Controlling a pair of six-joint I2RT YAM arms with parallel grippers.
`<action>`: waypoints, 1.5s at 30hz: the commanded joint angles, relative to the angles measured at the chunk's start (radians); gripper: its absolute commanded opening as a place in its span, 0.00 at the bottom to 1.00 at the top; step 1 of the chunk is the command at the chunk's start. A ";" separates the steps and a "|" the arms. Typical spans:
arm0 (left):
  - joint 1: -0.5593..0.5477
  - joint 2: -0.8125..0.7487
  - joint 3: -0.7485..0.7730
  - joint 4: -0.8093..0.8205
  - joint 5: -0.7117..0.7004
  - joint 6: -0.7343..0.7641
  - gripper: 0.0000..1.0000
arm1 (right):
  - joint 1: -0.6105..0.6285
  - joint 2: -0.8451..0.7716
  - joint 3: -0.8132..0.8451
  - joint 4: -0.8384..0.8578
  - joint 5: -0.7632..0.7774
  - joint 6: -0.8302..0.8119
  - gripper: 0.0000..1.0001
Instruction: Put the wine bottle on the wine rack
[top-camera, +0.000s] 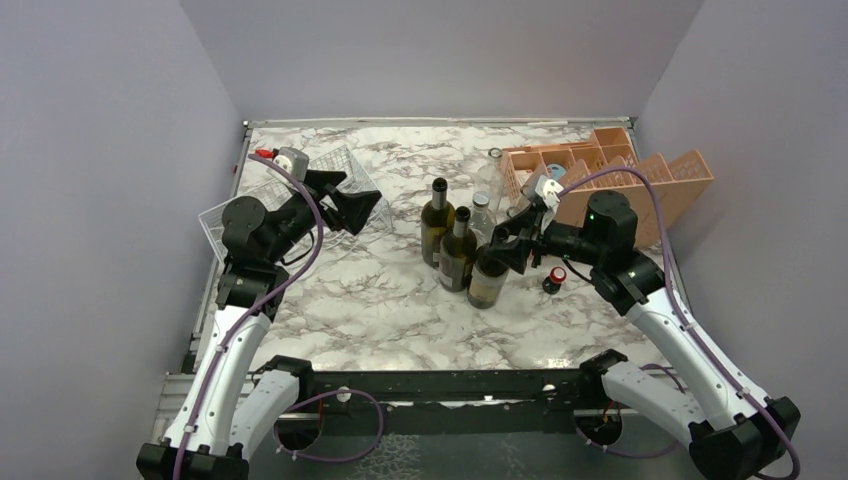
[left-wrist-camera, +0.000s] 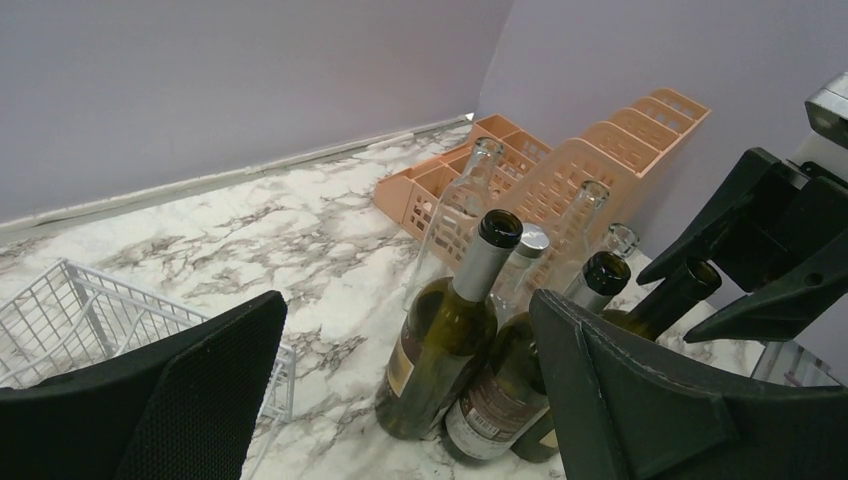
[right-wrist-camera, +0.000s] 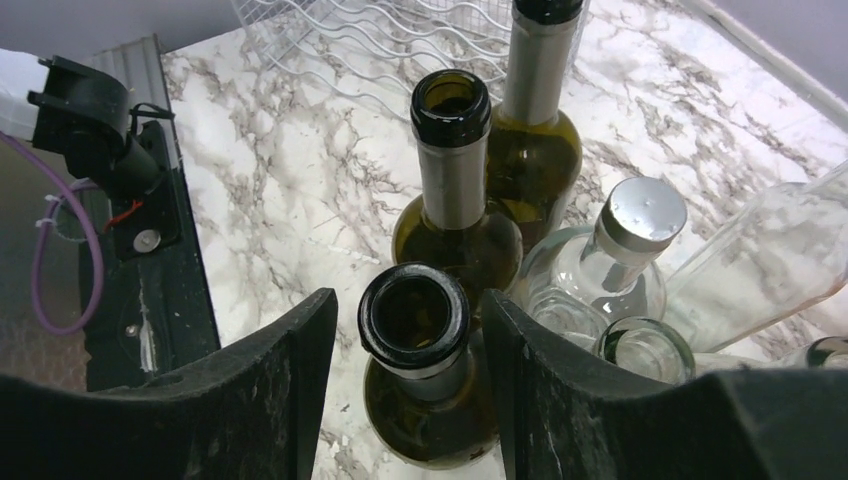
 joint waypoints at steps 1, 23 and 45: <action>0.006 0.017 0.008 0.031 0.001 -0.003 0.99 | 0.006 -0.026 -0.026 0.054 -0.055 -0.072 0.53; -0.197 0.052 -0.074 0.074 0.305 0.102 0.98 | 0.016 -0.044 0.025 0.261 -0.344 0.138 0.01; -0.598 0.037 -0.383 0.301 0.039 0.112 0.99 | 0.113 0.071 0.117 0.523 -0.336 0.463 0.01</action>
